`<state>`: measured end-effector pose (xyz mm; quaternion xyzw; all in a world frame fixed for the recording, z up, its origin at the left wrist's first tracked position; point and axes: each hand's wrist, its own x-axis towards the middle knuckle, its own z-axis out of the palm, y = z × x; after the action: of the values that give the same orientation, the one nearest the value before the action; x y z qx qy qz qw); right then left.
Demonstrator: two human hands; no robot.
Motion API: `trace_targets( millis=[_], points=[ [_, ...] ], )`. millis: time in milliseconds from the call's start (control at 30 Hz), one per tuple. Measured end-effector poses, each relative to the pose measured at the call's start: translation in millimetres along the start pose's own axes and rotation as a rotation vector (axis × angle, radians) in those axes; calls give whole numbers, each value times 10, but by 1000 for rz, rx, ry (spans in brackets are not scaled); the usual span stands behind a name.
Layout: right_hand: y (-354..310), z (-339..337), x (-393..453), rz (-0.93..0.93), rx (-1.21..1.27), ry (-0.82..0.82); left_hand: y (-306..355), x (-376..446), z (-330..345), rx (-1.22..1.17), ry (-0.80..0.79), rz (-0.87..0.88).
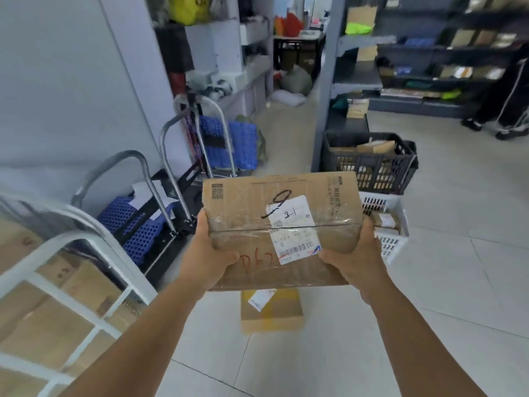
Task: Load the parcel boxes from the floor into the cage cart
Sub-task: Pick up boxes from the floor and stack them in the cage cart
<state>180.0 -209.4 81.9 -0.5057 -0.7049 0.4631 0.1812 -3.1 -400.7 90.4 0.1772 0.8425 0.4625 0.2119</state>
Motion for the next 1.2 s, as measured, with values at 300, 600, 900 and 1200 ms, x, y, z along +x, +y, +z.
trace_targets(
  millis=[300, 600, 900, 1200],
  points=[
    [-1250, 478, -414, -254, -14, -183, 142, -460, -1375, 17, 263, -3],
    [-2162, 1262, -1224, -456, 7, -342, -127, -1127, -2734, -114, 488, -27],
    [-2820, 2087, -2365, -626, 59, -503, -539, -1991, -3964, -91, 710, -50],
    [-3149, 3097, -3554, -714, -17, -677, -1326, -2860, -4938, -34, 881, -170]
  ],
)
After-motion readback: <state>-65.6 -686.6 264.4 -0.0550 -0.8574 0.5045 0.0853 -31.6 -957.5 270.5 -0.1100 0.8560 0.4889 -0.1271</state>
